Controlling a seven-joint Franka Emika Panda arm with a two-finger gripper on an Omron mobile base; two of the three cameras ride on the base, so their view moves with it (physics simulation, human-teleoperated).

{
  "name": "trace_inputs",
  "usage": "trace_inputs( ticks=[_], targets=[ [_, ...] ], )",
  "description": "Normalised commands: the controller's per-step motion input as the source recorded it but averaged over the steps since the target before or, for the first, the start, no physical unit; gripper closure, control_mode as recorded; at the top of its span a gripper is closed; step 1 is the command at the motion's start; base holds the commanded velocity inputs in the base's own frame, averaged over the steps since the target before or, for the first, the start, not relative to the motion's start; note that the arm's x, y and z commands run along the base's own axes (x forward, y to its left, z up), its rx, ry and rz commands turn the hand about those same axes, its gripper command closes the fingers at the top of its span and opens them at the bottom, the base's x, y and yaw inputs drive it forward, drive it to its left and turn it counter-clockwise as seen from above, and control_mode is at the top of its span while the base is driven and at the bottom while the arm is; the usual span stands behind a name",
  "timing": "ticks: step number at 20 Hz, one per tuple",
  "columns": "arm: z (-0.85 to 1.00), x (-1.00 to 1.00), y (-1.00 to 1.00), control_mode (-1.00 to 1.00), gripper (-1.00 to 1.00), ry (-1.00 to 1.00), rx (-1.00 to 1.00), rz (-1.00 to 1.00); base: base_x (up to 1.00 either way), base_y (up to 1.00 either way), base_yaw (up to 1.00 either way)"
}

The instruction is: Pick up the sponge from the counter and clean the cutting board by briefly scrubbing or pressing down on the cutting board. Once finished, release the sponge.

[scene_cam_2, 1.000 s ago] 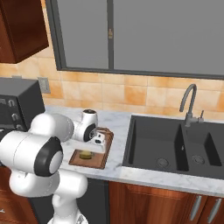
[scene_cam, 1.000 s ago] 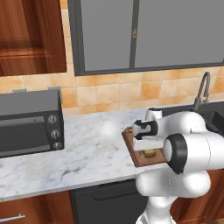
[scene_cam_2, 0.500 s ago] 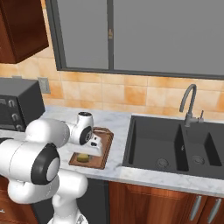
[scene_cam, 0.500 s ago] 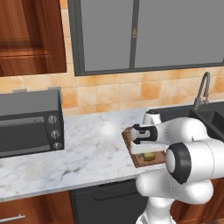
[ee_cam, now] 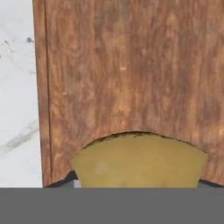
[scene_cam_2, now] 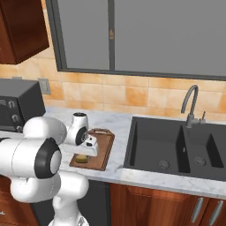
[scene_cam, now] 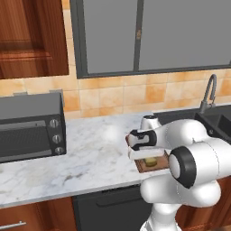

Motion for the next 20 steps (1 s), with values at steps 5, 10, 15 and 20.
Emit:
trace_inputs(
  ticks=[5, 10, 15, 20],
  targets=[
    [0.35, 0.00, 0.21, -1.00, 1.00, -0.03, 0.04, 0.00, 0.00, 0.00, 0.00],
    [0.07, 0.00, 0.87, -1.00, 1.00, 0.00, 0.00, 0.00, 0.00, 0.00, 0.00],
    [0.00, 0.02, 0.94, -1.00, 1.00, 0.01, 0.00, 0.00, 0.00, 0.00, 0.00],
    [-0.03, 0.13, 0.35, -1.00, 1.00, 0.00, 0.00, 0.00, 0.00, 0.00, 0.00]
  ],
)
